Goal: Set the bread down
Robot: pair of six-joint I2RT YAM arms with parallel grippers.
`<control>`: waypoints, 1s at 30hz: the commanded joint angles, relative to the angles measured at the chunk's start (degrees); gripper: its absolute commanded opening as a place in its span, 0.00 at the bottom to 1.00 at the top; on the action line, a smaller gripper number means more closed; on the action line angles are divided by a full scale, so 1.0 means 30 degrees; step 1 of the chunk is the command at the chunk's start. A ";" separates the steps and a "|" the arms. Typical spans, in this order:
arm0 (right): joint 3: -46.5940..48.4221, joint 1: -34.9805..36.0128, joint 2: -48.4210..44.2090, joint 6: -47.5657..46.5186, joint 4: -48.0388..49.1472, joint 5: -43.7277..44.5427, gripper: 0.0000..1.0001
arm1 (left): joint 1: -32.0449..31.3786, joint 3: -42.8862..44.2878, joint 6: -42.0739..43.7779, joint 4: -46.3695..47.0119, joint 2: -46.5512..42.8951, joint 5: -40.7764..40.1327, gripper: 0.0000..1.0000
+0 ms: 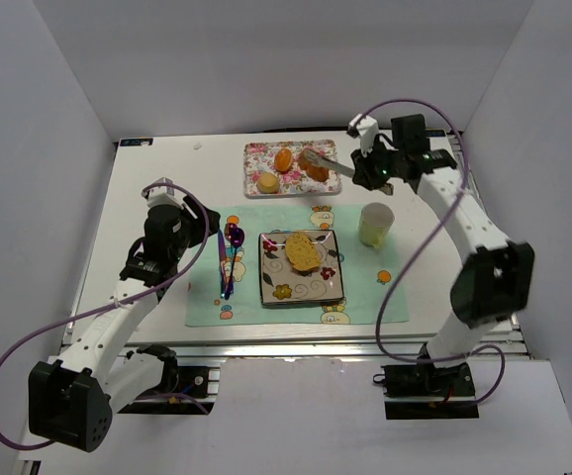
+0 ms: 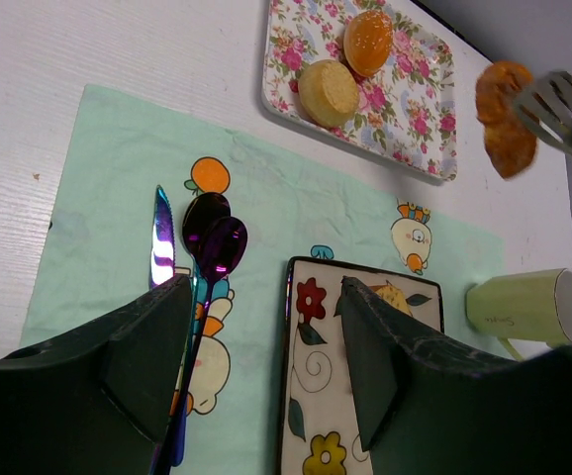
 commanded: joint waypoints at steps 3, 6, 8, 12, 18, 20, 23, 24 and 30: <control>-0.6049 0.1886 -0.5900 -0.5948 -0.2990 -0.7031 0.00 | 0.0049 0.0623 0.0012 0.0300 -0.0247 0.0241 0.71; -1.0124 0.4346 -0.8715 -0.6933 -0.2967 -0.6224 0.00 | 0.0049 0.0506 -0.0018 0.0416 -0.0247 0.0358 0.71; -1.1445 0.5547 -0.9948 -0.6849 -0.2500 -0.5577 0.00 | 0.0049 0.0476 -0.0018 0.0416 -0.0277 0.0416 0.71; -1.2535 0.5729 -0.9981 -0.6700 -0.1794 -0.3530 0.00 | 0.0049 0.0505 0.0040 0.0271 -0.0364 0.0416 0.71; -1.2506 0.5846 -0.9307 -0.7462 -0.1647 -0.2410 0.13 | 0.0049 0.0155 -0.0193 0.0211 -0.1036 0.0154 0.71; -1.2506 0.5876 -0.9277 -0.7521 -0.1705 -0.2409 0.25 | 0.0049 0.0067 -0.0281 0.0153 -0.1213 0.0095 0.71; -1.2447 0.5876 -0.9568 -0.7813 -0.2085 -0.2818 0.36 | 0.0049 -0.0022 -0.0340 0.0036 -0.1448 0.0036 0.71; -1.2418 0.5905 -0.9715 -0.7901 -0.2174 -0.3080 0.40 | 0.0020 -0.0080 -0.0340 -0.0022 -0.1478 0.0036 0.71; -1.1307 0.5905 -1.0771 -0.7230 -0.2205 -0.4137 0.50 | 0.0049 -0.0022 -0.0369 0.0123 -0.1449 0.0123 0.71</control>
